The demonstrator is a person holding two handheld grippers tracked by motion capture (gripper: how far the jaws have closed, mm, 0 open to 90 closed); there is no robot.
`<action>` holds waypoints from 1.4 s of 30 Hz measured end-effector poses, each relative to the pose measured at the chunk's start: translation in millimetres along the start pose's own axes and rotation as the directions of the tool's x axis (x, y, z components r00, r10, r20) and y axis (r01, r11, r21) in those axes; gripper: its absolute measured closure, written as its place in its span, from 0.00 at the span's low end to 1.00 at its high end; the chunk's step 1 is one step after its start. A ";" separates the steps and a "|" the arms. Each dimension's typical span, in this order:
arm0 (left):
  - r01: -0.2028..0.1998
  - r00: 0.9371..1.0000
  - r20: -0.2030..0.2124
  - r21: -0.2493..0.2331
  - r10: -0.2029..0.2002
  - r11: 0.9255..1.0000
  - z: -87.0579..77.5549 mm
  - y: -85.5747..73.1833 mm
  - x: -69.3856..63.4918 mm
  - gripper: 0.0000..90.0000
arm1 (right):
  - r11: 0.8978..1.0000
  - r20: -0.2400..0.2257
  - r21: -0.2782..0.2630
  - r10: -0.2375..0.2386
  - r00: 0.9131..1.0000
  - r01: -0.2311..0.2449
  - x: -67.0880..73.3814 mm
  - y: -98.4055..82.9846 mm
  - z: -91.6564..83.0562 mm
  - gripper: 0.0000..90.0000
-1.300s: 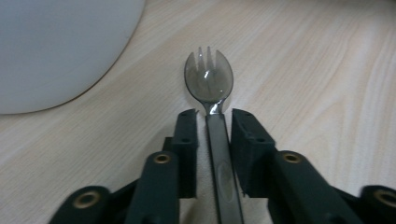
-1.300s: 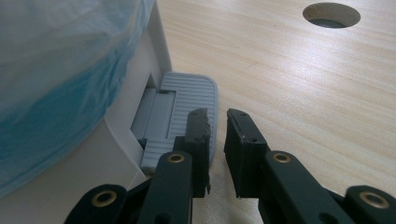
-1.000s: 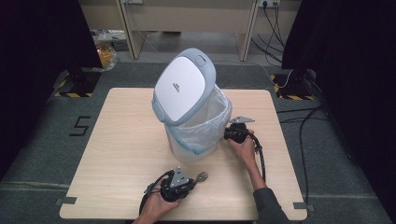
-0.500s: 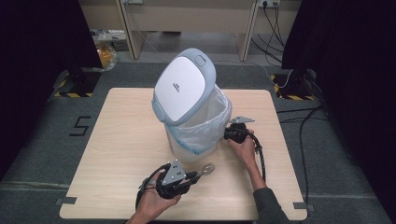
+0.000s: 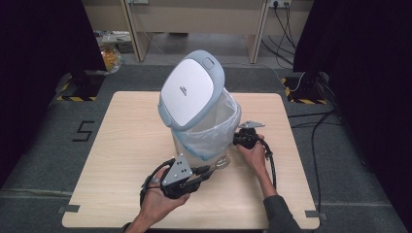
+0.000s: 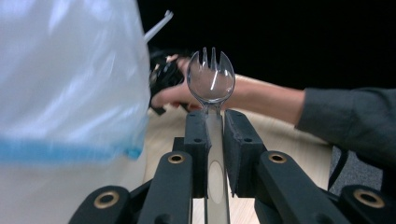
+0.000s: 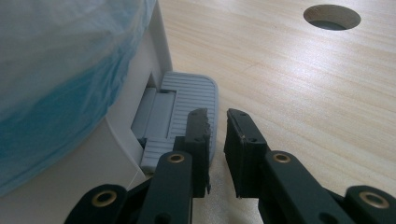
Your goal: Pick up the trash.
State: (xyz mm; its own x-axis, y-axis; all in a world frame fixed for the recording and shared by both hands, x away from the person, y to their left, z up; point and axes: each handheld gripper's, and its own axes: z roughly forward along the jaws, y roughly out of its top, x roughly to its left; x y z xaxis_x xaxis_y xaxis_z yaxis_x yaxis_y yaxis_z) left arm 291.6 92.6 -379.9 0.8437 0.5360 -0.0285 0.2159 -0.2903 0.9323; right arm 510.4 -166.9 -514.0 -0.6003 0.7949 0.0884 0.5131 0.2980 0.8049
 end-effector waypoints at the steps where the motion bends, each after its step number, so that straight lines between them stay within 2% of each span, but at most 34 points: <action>1: 0.001 1.000 0.018 -0.007 -0.001 1.000 0.5 5.4 -2.2 0.89 | 1.000 0.000 0.000 0.000 1.000 0.000 0.0 0.0 0.0 0.88; 6: -0.031 0.999 0.034 -0.026 0.031 0.999 4.9 27.2 -11.6 0.89 | 1.000 -0.001 0.000 0.001 1.000 -0.001 -0.1 0.0 0.1 0.88; 9: -0.056 0.998 0.014 -0.029 0.057 0.998 10.1 40.3 -14.5 0.89 | 1.000 0.000 -0.001 0.000 1.000 0.000 -0.2 0.1 0.2 0.88; 12: -0.059 0.998 0.000 -0.022 0.059 0.998 16.0 52.7 -12.2 0.89 | 1.000 -0.001 -0.001 -0.001 1.000 0.001 -0.2 0.1 0.3 0.88; 16: -0.064 0.997 -0.039 -0.028 0.063 0.998 22.2 67.2 -8.5 0.89 | 1.000 0.000 -0.001 -0.005 1.000 0.005 -0.2 0.2 0.4 0.88; 17: -0.069 0.996 -0.057 -0.036 0.067 0.997 23.6 75.9 -6.1 0.89 | 1.000 -0.001 -0.003 -0.004 1.000 0.004 -0.3 0.4 0.6 0.88; 18: -0.069 0.996 -0.057 -0.036 0.067 0.997 23.6 75.9 -6.1 0.89 | 1.000 -0.001 -0.003 -0.004 1.000 0.004 -0.3 0.4 0.6 0.88; 19: -0.083 0.994 -0.082 -0.038 0.079 0.996 24.4 81.3 -5.2 0.89 | 1.000 -0.001 -0.002 -0.002 1.000 0.002 -0.1 0.4 0.6 0.88; 22: -0.085 0.991 -0.106 -0.049 0.079 0.995 26.5 92.3 -3.1 0.89 | 1.000 -0.002 -0.001 -0.001 1.000 0.001 -0.1 0.5 0.7 0.88; 24: -0.106 0.983 -0.156 -0.047 0.097 0.993 28.8 100.5 -1.7 0.89 | 1.000 -0.003 0.000 -0.003 1.000 0.003 -0.2 0.5 0.7 0.88; 25: -0.107 0.981 -0.168 -0.048 0.097 0.993 30.0 103.1 -0.7 0.89 | 1.000 -0.003 0.000 -0.004 1.000 0.004 -0.3 0.5 0.9 0.88; 27: -0.092 0.981 -0.177 -0.054 0.081 0.994 34.2 109.5 3.6 0.89 | 1.000 -0.002 -0.003 -0.010 1.000 0.010 -0.7 0.7 1.3 0.88; 29: -0.098 0.975 -0.203 -0.047 0.087 0.994 38.8 112.8 7.2 0.89 | 1.000 -0.002 -0.003 -0.012 1.000 0.012 -0.6 0.8 1.3 0.88; 35: -0.073 0.972 -0.227 -0.047 0.060 0.996 47.1 118.7 17.0 0.89 | 1.000 -0.001 -0.001 -0.010 1.000 0.010 -0.2 1.0 1.5 0.88; 37: -0.077 0.970 -0.236 -0.045 0.064 0.996 48.6 121.5 18.0 0.89 | 1.000 -0.001 0.000 -0.009 1.000 0.009 -0.3 1.1 1.5 0.88; 42: -0.088 0.959 -0.273 -0.031 0.076 0.996 53.9 127.9 20.1 0.89 | 1.000 0.000 -0.001 -0.017 1.000 0.017 -0.3 1.3 1.9 0.88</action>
State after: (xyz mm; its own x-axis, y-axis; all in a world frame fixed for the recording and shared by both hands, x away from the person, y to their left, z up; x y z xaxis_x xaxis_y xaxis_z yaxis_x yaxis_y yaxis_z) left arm 362.6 23.5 -280.6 0.6916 0.7083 0.1417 0.1256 -0.3111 0.9420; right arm 512.4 -165.8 -514.1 -0.6093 0.7894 0.0747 0.5017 0.3109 0.8072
